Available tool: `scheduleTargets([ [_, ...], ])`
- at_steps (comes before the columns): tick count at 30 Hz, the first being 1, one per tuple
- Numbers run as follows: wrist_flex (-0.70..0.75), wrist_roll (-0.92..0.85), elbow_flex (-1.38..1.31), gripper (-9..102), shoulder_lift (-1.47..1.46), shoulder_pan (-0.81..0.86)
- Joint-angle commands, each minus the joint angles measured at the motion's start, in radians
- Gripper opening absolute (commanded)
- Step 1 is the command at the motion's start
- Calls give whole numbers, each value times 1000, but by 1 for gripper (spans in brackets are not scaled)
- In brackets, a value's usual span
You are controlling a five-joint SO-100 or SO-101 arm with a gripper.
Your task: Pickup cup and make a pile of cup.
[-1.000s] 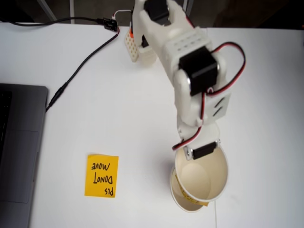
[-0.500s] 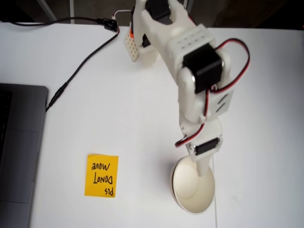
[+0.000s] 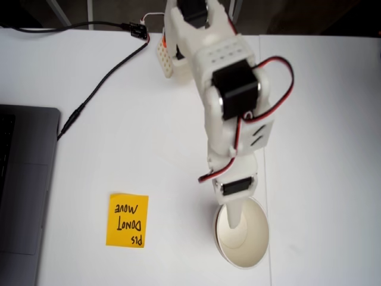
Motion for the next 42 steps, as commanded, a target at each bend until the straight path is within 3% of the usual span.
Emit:
scheduleTargets([
  [1,3,6,43,24,137,61],
  [9,-6,6,98,24,207,163],
  [17,-152,-5,190,24,288,247],
  [42,-388,-8,649,24,649,253],
])
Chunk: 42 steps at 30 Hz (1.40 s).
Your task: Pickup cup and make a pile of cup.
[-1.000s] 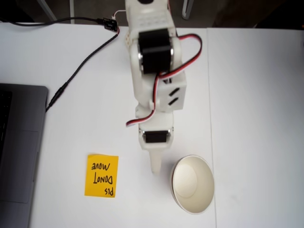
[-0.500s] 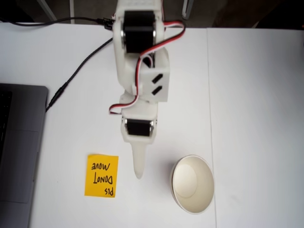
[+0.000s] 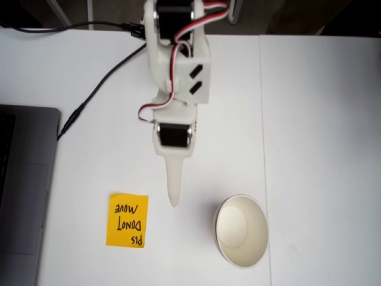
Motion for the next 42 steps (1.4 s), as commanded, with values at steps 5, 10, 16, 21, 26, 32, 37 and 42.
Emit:
scheduleTargets([
  [5,-100,-8,130,24,150,9],
  [10,-138,-9,212,24,212,9],
  [16,-187,-9,299,24,275,38],
  [21,-218,-9,373,24,336,40],
  [26,-233,-9,469,24,411,38],
  [32,-252,-9,600,24,518,38],
  [37,-255,-9,684,24,595,38],
  [42,-255,-9,733,24,643,37],
])
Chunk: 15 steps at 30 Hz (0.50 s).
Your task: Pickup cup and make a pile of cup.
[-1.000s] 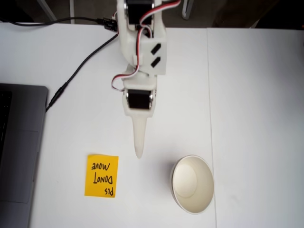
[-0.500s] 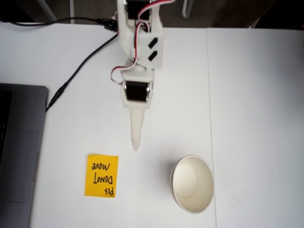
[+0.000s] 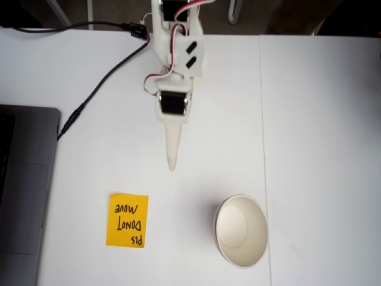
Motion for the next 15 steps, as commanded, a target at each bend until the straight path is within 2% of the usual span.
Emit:
scheduleTargets([
  [1,-26,-9,12,23,51,9],
  [15,-28,-9,155,-4,227,-5],
])
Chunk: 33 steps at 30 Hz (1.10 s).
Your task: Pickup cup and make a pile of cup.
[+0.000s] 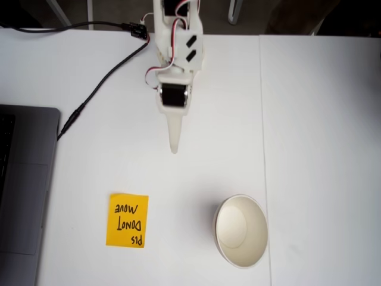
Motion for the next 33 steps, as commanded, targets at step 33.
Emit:
scheduleTargets([
  [33,-15,-8,400,-7,413,-71],
])
